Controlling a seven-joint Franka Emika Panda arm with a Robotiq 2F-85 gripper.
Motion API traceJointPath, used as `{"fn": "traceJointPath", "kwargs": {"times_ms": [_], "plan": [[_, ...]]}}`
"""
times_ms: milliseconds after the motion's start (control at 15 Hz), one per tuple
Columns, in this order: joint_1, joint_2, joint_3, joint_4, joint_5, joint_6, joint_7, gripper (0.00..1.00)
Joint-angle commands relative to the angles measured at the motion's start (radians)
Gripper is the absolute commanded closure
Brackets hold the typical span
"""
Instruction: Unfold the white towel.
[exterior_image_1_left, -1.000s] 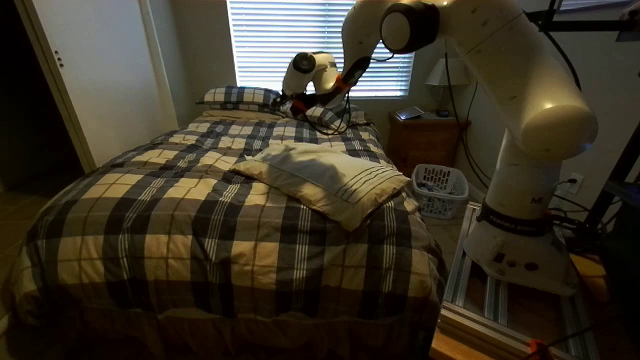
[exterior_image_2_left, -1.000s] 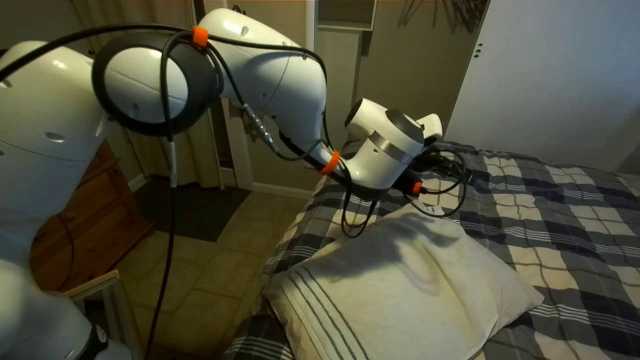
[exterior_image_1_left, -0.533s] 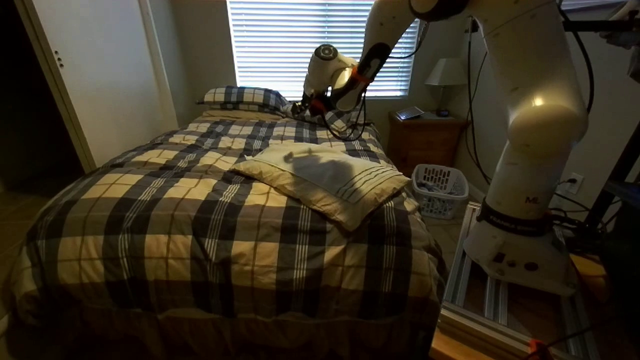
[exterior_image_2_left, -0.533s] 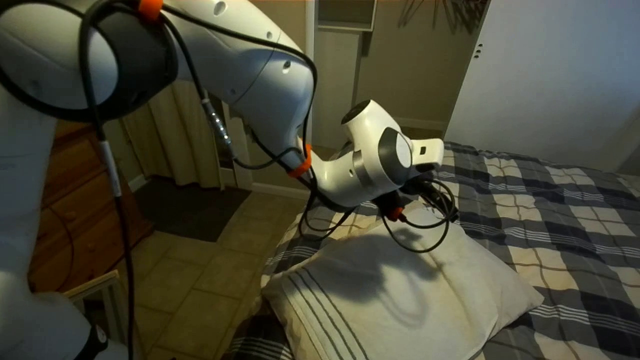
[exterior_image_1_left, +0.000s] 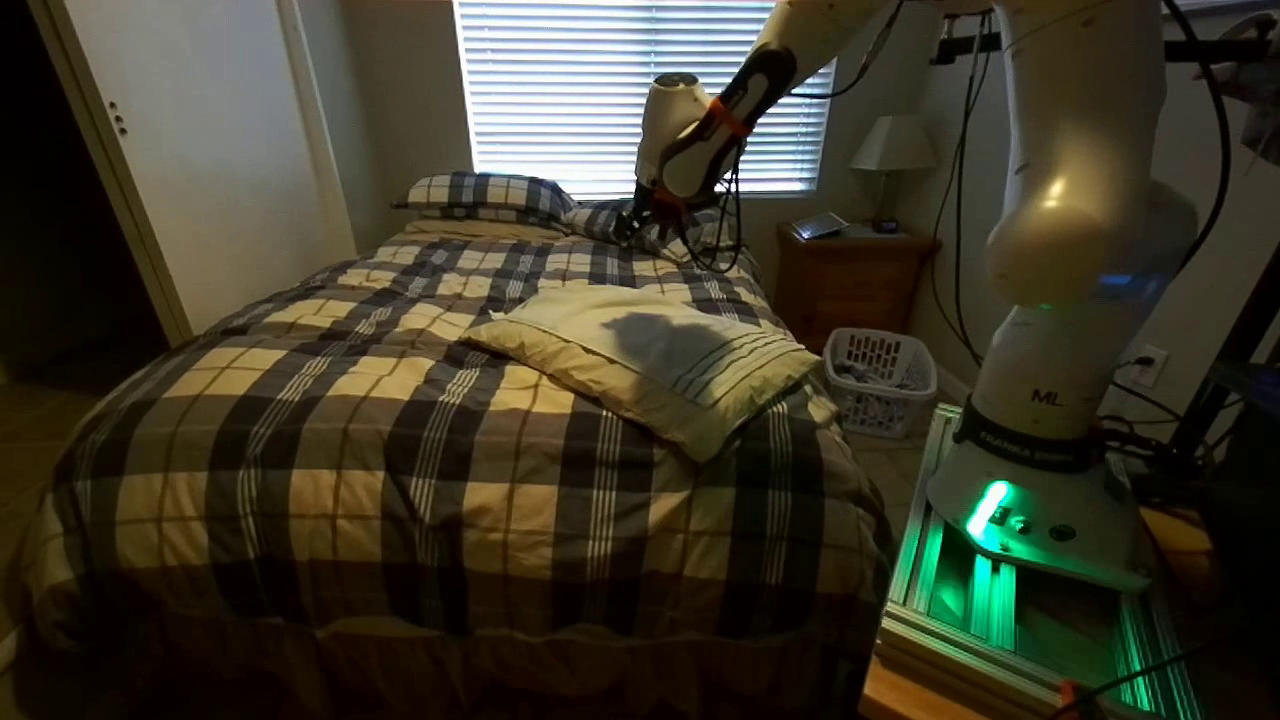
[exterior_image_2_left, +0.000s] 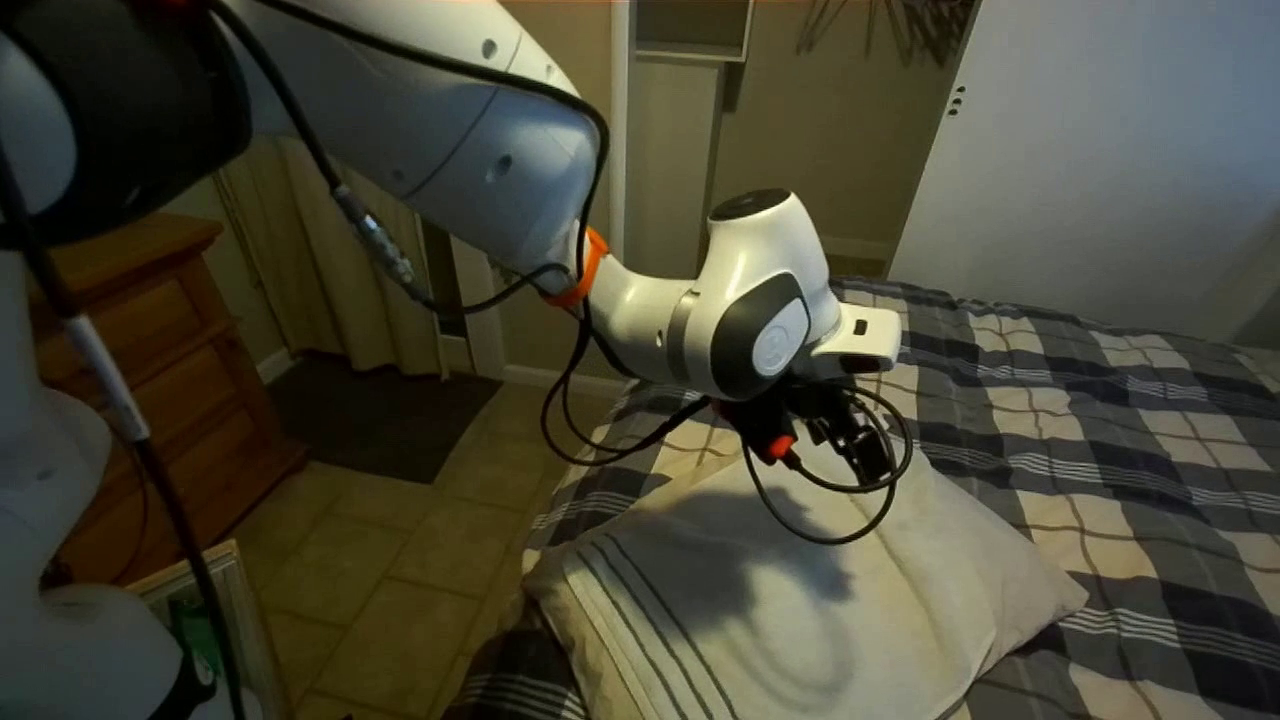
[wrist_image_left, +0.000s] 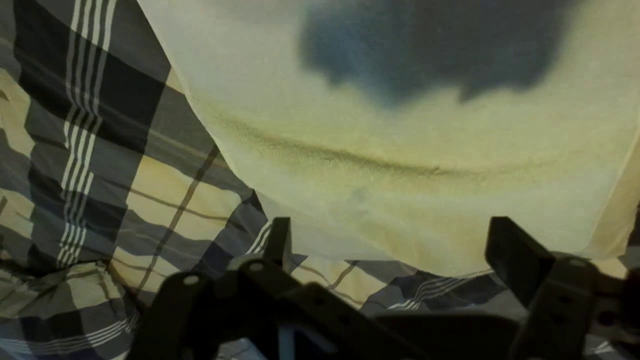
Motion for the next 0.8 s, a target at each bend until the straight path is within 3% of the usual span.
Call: {"fn": "traceJointPath", "kwargs": {"times_ms": [0, 200, 333, 733], "plan": [[0.057, -0.058, -0.056, -0.022, 0.223, -0.138, -0.258, 0.00], [0.119, -0.058, -0.152, 0.005, 0.216, -0.190, -0.359, 0.00], [0.158, -0.044, -0.195, 0.005, 0.227, -0.159, -0.338, 0.00], [0.167, -0.018, -0.220, 0.042, 0.239, -0.164, -0.332, 0.00]]}}
